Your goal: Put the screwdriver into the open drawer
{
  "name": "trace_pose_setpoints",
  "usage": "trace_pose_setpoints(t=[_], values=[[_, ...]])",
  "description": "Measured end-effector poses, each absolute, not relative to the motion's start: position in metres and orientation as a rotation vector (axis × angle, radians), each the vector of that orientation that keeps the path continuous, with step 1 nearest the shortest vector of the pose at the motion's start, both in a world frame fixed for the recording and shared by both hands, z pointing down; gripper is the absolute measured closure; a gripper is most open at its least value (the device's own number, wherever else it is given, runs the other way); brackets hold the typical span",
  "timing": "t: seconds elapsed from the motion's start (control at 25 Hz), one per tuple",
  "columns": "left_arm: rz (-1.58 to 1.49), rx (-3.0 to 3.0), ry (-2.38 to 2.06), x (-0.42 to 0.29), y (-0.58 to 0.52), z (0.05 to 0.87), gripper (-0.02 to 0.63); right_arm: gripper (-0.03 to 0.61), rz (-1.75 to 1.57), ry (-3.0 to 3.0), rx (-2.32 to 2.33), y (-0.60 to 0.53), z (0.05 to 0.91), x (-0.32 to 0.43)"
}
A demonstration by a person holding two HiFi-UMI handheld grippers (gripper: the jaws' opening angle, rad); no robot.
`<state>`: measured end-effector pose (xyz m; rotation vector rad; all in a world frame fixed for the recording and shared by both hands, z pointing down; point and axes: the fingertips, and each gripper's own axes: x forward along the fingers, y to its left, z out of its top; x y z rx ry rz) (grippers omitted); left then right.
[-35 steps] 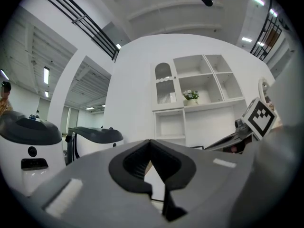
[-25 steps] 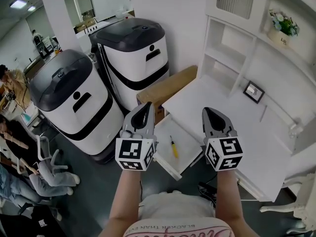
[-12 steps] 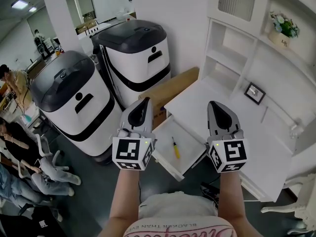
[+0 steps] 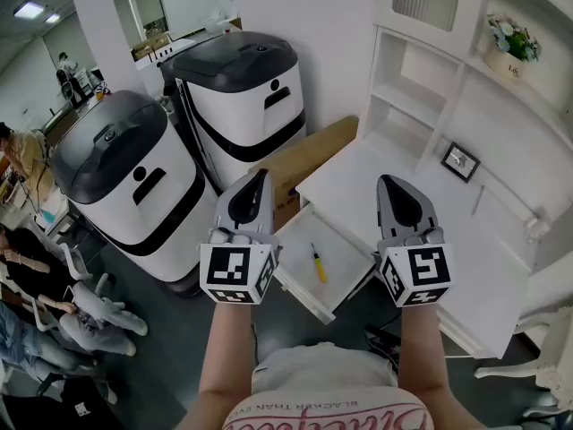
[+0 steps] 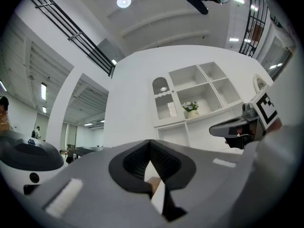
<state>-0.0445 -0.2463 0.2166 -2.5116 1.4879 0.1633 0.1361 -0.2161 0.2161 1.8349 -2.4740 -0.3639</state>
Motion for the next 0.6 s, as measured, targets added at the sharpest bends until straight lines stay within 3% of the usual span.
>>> trace_pose_setpoints(t=[0.6], values=[[0.163,-2.513,1.509,-0.0521,-0.2520,0.2196,0.609,0.572,-0.334,-2.473,1.810,-0.2218,0.2245,0.1294]])
